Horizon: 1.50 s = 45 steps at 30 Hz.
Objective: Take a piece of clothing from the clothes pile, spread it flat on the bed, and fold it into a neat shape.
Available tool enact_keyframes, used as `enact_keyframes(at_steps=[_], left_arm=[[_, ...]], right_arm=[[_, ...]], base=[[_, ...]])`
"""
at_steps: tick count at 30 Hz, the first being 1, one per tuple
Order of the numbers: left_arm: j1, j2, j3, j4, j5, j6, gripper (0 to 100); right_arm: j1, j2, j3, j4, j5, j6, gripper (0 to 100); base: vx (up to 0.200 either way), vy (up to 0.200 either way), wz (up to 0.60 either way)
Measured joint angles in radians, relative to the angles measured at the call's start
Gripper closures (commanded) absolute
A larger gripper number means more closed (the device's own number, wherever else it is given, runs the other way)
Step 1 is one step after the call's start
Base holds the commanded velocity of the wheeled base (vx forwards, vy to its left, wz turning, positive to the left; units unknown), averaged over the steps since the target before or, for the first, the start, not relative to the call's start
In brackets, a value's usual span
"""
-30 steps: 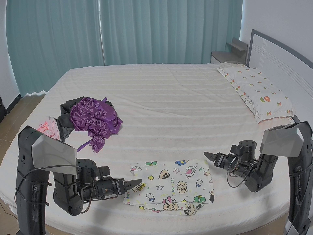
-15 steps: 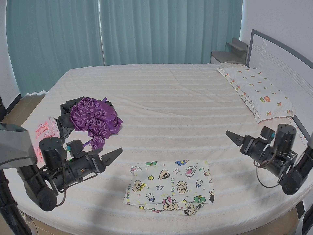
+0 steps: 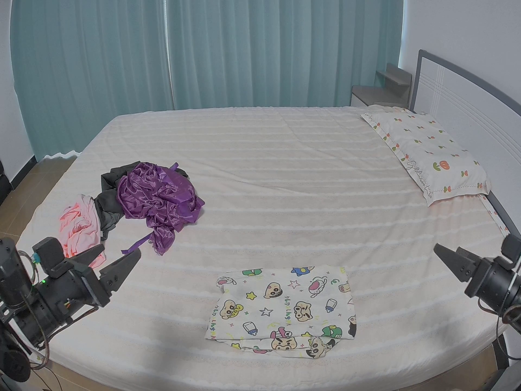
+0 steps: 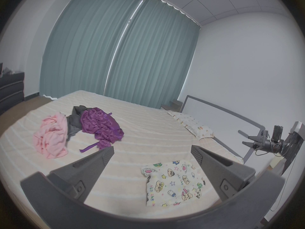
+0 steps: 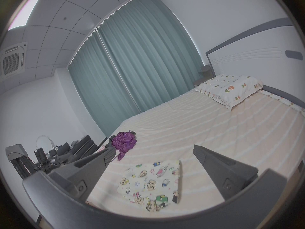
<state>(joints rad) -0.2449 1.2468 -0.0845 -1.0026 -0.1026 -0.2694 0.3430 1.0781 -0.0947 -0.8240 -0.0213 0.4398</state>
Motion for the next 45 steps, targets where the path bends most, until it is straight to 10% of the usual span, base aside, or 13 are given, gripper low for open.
enact_keyframes(at_steps=[12,19,29,45], left_arm=[[0.018,-0.520,-0.114,0.749,0.091,0.075,0],[0.106,-0.829,-0.195,1.101,0.164,0.130,0],[0.309,-1.091,-0.209,1.207,0.194,0.250,0],[0.297,-1.174,0.057,1.004,0.043,0.285,0]], right_arm=[[-0.074,-0.427,-0.005,0.487,-0.006,-0.140,0],[-0.179,-0.766,0.001,0.876,-0.022,-0.392,0],[-0.286,-0.969,0.035,0.931,-0.051,-0.507,0],[-0.343,-1.063,0.045,0.924,-0.050,-0.516,0]], base=[[0.000,0.000,0.00],[0.000,0.000,0.00],[0.000,0.000,0.00],[0.000,0.000,0.00]])
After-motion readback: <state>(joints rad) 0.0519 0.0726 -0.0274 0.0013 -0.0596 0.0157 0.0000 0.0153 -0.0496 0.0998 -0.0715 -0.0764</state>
